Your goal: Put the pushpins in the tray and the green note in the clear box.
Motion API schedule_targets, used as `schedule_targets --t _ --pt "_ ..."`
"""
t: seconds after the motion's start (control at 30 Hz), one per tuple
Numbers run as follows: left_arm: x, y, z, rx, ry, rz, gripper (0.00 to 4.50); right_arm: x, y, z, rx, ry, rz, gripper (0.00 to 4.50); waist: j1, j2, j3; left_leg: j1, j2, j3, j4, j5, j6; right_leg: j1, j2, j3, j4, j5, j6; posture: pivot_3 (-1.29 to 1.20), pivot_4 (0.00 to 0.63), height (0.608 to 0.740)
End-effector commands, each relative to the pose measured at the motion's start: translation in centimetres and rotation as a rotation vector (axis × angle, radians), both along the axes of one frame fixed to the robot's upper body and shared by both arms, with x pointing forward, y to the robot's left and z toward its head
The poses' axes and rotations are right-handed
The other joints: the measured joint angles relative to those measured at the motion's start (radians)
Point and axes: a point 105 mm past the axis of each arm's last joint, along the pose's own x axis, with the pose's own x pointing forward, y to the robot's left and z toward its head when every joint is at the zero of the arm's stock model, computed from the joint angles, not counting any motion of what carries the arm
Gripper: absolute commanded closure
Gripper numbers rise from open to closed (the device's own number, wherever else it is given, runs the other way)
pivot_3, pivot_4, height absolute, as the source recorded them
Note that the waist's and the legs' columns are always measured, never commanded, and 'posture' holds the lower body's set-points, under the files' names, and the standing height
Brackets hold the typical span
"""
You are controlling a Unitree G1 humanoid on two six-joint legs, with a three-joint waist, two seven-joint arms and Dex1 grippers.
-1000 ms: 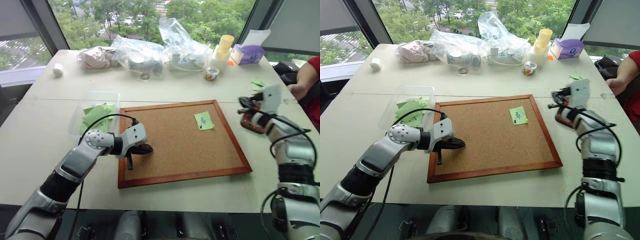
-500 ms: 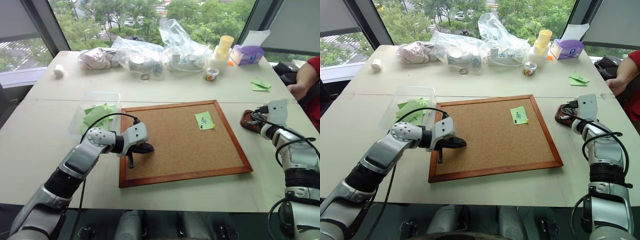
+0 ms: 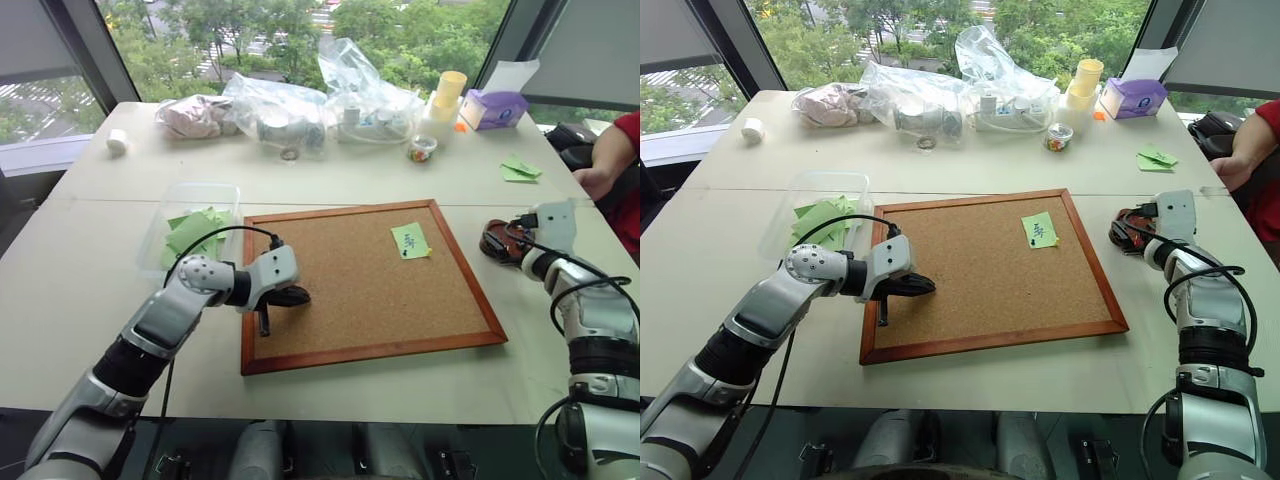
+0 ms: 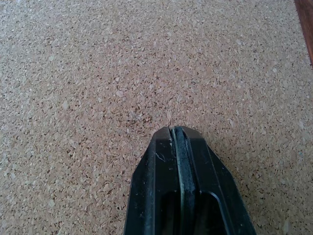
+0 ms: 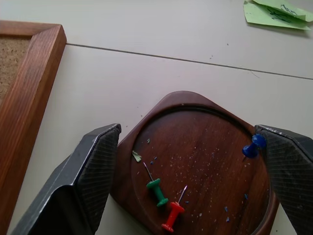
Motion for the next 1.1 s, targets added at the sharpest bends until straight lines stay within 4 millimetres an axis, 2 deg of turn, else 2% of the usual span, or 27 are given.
schedule_targets --t 0.03,0.23,0.4,0.5,0.67,0.77,0.83,0.93,1.0,1.1 --pt "-0.4 -0.6 -0.8 0.007 0.020 -0.016 4.50 0.2 0.1 1.7 0.104 -0.061 -0.001 0.05 0.000 0.000 0.000 0.000 0.000 0.000 0.000 0.000 0.000 0.000 0.000 0.000 0.000 0.000 0.000 0.00 0.150 0.735" --pt "-0.3 -0.7 -0.8 0.009 0.019 -0.016 4.50 -0.1 1.1 1.1 0.248 -0.020 0.038 0.05 0.000 0.000 0.000 0.000 0.000 0.000 0.000 0.000 0.000 0.000 0.000 0.000 0.000 0.000 0.000 0.00 0.150 0.735" --pt "-0.3 -0.6 -1.0 0.015 0.018 -0.014 4.50 -0.4 1.4 0.6 0.244 0.007 0.047 0.05 0.000 0.000 0.000 0.000 0.000 0.000 0.000 0.000 0.000 0.000 0.000 0.000 0.000 0.000 0.000 0.00 0.150 0.735" --pt "-0.3 -0.6 -1.0 0.016 0.017 -0.013 4.50 -0.3 1.3 2.0 0.210 -0.065 0.055 0.05 0.000 0.000 0.000 0.000 0.000 0.000 0.000 0.000 0.000 0.000 0.000 0.000 0.000 0.000 0.000 0.00 0.150 0.735" --pt "-0.3 -0.5 -1.0 0.018 0.018 -0.012 4.50 -0.4 1.6 5.2 0.028 -0.210 0.120 0.05 -0.001 0.000 0.000 0.000 0.000 0.000 0.000 0.000 0.000 0.000 0.000 0.000 0.000 0.000 0.000 0.00 0.150 0.735" --pt "-0.5 -0.5 -1.0 0.018 0.020 -0.015 4.50 -0.7 3.1 6.9 -0.084 -0.279 0.200 0.05 -0.001 0.000 0.000 0.000 0.000 -0.001 0.000 0.000 0.000 0.000 0.000 0.000 0.000 0.000 0.000 0.00 0.150 0.735" --pt "-0.4 -0.5 -1.0 0.021 0.019 -0.017 4.50 -0.9 5.3 7.2 -0.068 -0.294 0.289 0.05 -0.002 0.000 0.000 0.000 0.000 -0.001 0.000 0.000 0.000 0.000 0.000 0.000 0.000 0.000 0.000 0.00 0.150 0.735" --pt "-0.4 -0.5 -0.9 0.022 0.019 -0.020 4.50 -1.7 8.8 6.1 -0.006 -0.254 0.440 0.05 -0.001 0.000 0.000 0.000 0.000 -0.001 0.000 0.000 0.000 0.000 0.000 0.000 0.000 0.000 0.000 0.00 0.150 0.735" --pt "-0.4 -0.6 -0.9 0.022 0.018 -0.021 4.50 -2.4 10.7 4.5 0.029 -0.199 0.508 0.05 0.000 0.000 0.000 0.000 0.000 -0.001 0.000 0.000 0.000 0.001 0.000 0.000 0.000 0.000 0.000 0.00 0.150 0.735" --pt "-0.4 -0.7 -1.0 0.022 0.015 -0.020 4.50 -2.8 12.0 2.6 0.056 -0.147 0.532 0.05 0.001 0.000 0.000 0.000 0.000 -0.001 0.000 0.000 0.000 0.001 0.000 0.000 0.000 0.000 0.000 0.00 0.150 0.735"
